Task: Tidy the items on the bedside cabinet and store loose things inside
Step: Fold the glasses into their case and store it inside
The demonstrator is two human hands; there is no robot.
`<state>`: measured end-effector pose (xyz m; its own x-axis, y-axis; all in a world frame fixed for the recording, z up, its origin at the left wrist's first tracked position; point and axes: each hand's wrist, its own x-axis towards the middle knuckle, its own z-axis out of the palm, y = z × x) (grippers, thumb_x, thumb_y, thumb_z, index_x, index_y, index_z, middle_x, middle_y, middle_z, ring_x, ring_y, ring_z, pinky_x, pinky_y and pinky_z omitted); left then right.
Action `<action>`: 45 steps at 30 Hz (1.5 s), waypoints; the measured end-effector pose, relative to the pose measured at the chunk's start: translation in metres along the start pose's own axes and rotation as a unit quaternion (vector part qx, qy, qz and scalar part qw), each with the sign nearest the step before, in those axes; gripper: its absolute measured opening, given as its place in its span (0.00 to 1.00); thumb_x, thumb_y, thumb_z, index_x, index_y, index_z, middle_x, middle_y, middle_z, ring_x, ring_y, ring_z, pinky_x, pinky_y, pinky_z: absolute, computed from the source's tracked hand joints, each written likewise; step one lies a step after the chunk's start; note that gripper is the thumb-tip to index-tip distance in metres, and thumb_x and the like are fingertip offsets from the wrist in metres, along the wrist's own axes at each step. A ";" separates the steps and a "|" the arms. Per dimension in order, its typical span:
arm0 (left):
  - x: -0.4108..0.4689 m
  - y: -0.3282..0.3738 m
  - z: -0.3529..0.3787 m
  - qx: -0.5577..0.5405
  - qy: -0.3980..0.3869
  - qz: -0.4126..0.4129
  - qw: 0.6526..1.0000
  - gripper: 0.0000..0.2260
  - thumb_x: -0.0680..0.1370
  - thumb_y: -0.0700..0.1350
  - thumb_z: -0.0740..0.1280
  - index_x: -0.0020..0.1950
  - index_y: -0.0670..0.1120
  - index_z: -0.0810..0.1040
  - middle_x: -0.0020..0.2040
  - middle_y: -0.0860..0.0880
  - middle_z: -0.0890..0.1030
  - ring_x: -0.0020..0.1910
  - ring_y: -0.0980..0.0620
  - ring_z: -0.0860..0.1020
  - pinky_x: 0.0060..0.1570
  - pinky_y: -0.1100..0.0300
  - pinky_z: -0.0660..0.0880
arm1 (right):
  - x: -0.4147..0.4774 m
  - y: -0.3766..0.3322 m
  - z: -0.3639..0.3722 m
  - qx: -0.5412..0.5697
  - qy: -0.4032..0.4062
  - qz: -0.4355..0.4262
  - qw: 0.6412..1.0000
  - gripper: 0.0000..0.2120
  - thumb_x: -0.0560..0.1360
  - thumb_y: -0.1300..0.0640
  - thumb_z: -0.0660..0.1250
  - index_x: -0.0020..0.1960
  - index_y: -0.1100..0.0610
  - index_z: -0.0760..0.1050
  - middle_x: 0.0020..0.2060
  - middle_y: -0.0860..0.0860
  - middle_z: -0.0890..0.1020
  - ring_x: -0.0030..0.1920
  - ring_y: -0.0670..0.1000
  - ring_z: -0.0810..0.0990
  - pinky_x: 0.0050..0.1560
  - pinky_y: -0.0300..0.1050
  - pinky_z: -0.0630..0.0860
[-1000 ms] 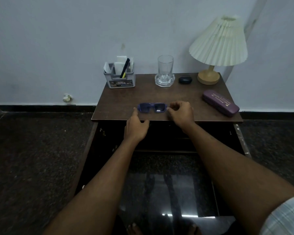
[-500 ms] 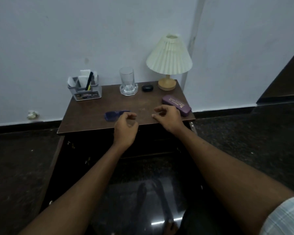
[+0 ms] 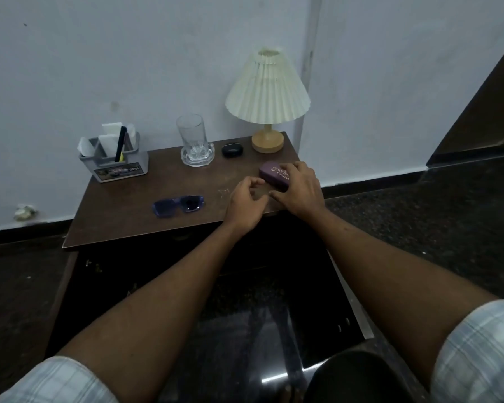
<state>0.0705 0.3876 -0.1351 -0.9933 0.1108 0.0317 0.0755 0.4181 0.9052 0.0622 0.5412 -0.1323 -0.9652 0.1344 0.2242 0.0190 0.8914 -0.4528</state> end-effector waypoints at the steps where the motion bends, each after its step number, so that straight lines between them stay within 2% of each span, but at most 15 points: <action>1: 0.003 -0.002 0.001 -0.003 -0.003 -0.008 1.000 0.14 0.74 0.43 0.70 0.59 0.51 0.77 0.59 0.52 0.78 0.56 0.53 0.76 0.55 0.58 0.75 | 0.004 0.000 0.001 -0.008 -0.007 0.003 1.000 0.37 0.67 0.43 0.77 0.71 0.50 0.68 0.67 0.53 0.71 0.66 0.56 0.70 0.66 0.52 0.71; 5: 0.009 -0.018 0.007 -0.041 0.013 -0.040 0.998 0.14 0.72 0.44 0.70 0.57 0.50 0.77 0.57 0.49 0.79 0.56 0.52 0.78 0.59 0.52 0.77 | 0.019 0.003 0.008 -0.033 -0.026 0.009 0.999 0.34 0.68 0.45 0.76 0.70 0.52 0.69 0.66 0.55 0.73 0.64 0.57 0.73 0.63 0.53 0.73; 8: 0.010 -0.020 0.007 -0.078 0.030 -0.059 0.995 0.13 0.75 0.38 0.69 0.60 0.43 0.77 0.55 0.49 0.79 0.54 0.53 0.78 0.55 0.61 0.75 | 0.023 0.004 0.011 -0.039 -0.036 0.006 0.999 0.30 0.69 0.47 0.75 0.67 0.54 0.70 0.63 0.55 0.76 0.62 0.57 0.75 0.61 0.54 0.75; 10: 0.010 -0.021 0.006 -0.095 0.033 -0.068 0.993 0.12 0.76 0.37 0.68 0.60 0.42 0.78 0.54 0.49 0.80 0.51 0.55 0.77 0.50 0.67 0.74 | 0.024 0.005 0.013 -0.051 -0.035 -0.002 0.998 0.27 0.70 0.49 0.75 0.65 0.54 0.71 0.61 0.56 0.77 0.60 0.58 0.76 0.60 0.54 0.75; 12: 0.010 -0.021 0.006 -0.107 0.028 -0.077 0.991 0.12 0.77 0.38 0.68 0.60 0.42 0.79 0.51 0.51 0.80 0.50 0.57 0.78 0.48 0.70 0.73 | 0.024 0.005 0.014 -0.060 -0.030 -0.006 0.998 0.23 0.71 0.51 0.73 0.63 0.54 0.71 0.59 0.56 0.78 0.58 0.58 0.76 0.58 0.54 0.76; 16: 0.008 -0.017 0.002 -0.135 0.024 -0.101 0.985 0.11 0.76 0.39 0.69 0.58 0.44 0.80 0.48 0.52 0.80 0.48 0.56 0.78 0.48 0.67 0.73 | 0.018 0.003 0.011 -0.057 -0.028 -0.025 0.998 0.20 0.72 0.53 0.69 0.62 0.55 0.71 0.59 0.56 0.77 0.57 0.58 0.75 0.58 0.54 0.75; 21: 0.000 -0.017 -0.010 -0.187 0.029 -0.133 0.973 0.15 0.74 0.39 0.71 0.59 0.46 0.77 0.52 0.48 0.81 0.53 0.49 0.80 0.61 0.52 0.75 | -0.001 -0.014 -0.002 0.011 -0.044 -0.069 0.997 0.25 0.70 0.52 0.70 0.67 0.54 0.71 0.61 0.54 0.77 0.61 0.57 0.74 0.62 0.53 0.73; 23: -0.007 -0.016 -0.017 -0.205 0.037 -0.136 0.969 0.18 0.74 0.36 0.72 0.62 0.45 0.73 0.51 0.50 0.80 0.55 0.49 0.79 0.61 0.52 0.75 | -0.008 -0.025 -0.008 0.045 -0.043 -0.078 0.995 0.27 0.69 0.53 0.72 0.68 0.52 0.72 0.62 0.53 0.77 0.61 0.56 0.75 0.63 0.52 0.72; 26: -0.018 -0.017 -0.034 -0.210 0.054 -0.143 0.966 0.25 0.72 0.38 0.74 0.65 0.49 0.69 0.57 0.48 0.78 0.57 0.50 0.79 0.63 0.50 0.76 | -0.019 -0.040 -0.013 0.098 -0.053 -0.086 0.990 0.28 0.68 0.55 0.73 0.68 0.52 0.74 0.62 0.52 0.78 0.62 0.52 0.75 0.62 0.46 0.72; 30: -0.038 -0.020 -0.064 -0.241 0.074 -0.147 0.956 0.33 0.74 0.36 0.73 0.74 0.47 0.63 0.63 0.46 0.76 0.51 0.55 0.80 0.55 0.54 0.78 | -0.031 -0.063 -0.013 0.126 -0.093 -0.107 0.982 0.29 0.67 0.56 0.73 0.68 0.51 0.74 0.62 0.50 0.78 0.62 0.50 0.76 0.65 0.47 0.73; 32: -0.049 -0.020 -0.078 -0.238 0.083 -0.138 0.958 0.31 0.74 0.35 0.72 0.73 0.47 0.64 0.63 0.46 0.76 0.49 0.58 0.79 0.52 0.55 0.78 | -0.037 -0.075 -0.011 0.134 -0.106 -0.119 0.978 0.29 0.68 0.55 0.74 0.68 0.50 0.74 0.63 0.49 0.79 0.62 0.50 0.77 0.65 0.48 0.74; 36: -0.066 -0.028 -0.102 -0.237 0.106 -0.122 0.958 0.31 0.71 0.35 0.75 0.69 0.51 0.68 0.63 0.47 0.78 0.58 0.52 0.80 0.63 0.46 0.76 | -0.051 -0.095 -0.007 0.142 -0.114 -0.147 0.972 0.28 0.69 0.54 0.75 0.68 0.51 0.74 0.63 0.49 0.78 0.63 0.49 0.76 0.65 0.47 0.73; 38: -0.077 -0.029 -0.112 -0.233 0.116 -0.123 0.958 0.30 0.69 0.35 0.76 0.68 0.52 0.70 0.62 0.49 0.79 0.60 0.50 0.79 0.64 0.45 0.75 | -0.059 -0.104 -0.005 0.148 -0.123 -0.160 0.968 0.27 0.69 0.55 0.75 0.68 0.52 0.74 0.62 0.50 0.79 0.62 0.49 0.76 0.65 0.44 0.73; 41: -0.094 -0.029 -0.118 -0.203 0.132 -0.100 0.965 0.28 0.69 0.32 0.75 0.66 0.48 0.71 0.61 0.46 0.79 0.58 0.51 0.79 0.65 0.50 0.74 | -0.071 -0.114 0.000 0.152 -0.144 -0.178 0.962 0.27 0.69 0.55 0.75 0.67 0.52 0.74 0.61 0.50 0.78 0.61 0.48 0.76 0.64 0.44 0.73; 45: -0.111 -0.045 -0.119 -0.215 0.153 -0.111 0.958 0.30 0.70 0.32 0.75 0.69 0.47 0.72 0.58 0.47 0.81 0.58 0.50 0.80 0.64 0.45 0.75 | -0.087 -0.120 0.008 0.166 -0.159 -0.188 0.955 0.26 0.68 0.56 0.76 0.65 0.54 0.76 0.60 0.50 0.79 0.60 0.47 0.78 0.64 0.42 0.74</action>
<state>0.1668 0.2489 -0.1292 -0.9648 -0.2342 -0.1193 -0.1189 -0.0159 0.9928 0.1415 0.4197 -0.1043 -0.9188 -0.3531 0.1762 -0.3776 0.6570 -0.6525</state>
